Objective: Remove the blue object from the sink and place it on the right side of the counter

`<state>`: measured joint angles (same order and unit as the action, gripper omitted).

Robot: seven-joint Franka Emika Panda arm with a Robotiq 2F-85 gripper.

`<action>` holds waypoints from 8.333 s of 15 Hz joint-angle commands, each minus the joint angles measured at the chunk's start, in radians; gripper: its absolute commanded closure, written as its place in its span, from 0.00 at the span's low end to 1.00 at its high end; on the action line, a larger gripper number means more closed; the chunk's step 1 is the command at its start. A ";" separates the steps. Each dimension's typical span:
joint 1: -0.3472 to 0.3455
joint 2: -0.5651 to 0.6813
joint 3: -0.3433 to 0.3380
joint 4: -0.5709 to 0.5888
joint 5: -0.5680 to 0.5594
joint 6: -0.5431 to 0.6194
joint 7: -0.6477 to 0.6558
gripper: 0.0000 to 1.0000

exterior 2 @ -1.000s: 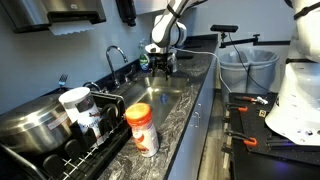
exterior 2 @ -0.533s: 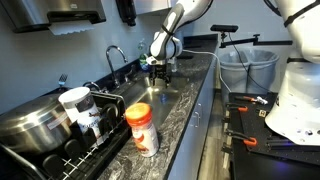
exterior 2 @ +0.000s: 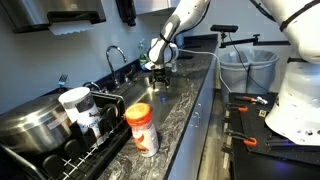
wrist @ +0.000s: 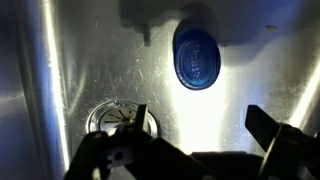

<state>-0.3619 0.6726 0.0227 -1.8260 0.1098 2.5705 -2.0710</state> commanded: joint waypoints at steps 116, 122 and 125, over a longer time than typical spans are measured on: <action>-0.152 0.198 -0.081 0.574 -0.005 -0.200 0.801 0.62; -0.158 0.235 -0.070 0.617 -0.005 -0.213 0.794 0.62; -0.162 0.232 -0.069 0.619 -0.004 -0.222 0.792 0.45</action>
<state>-0.5091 0.8903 -0.0640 -1.2429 0.1073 2.3848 -1.2880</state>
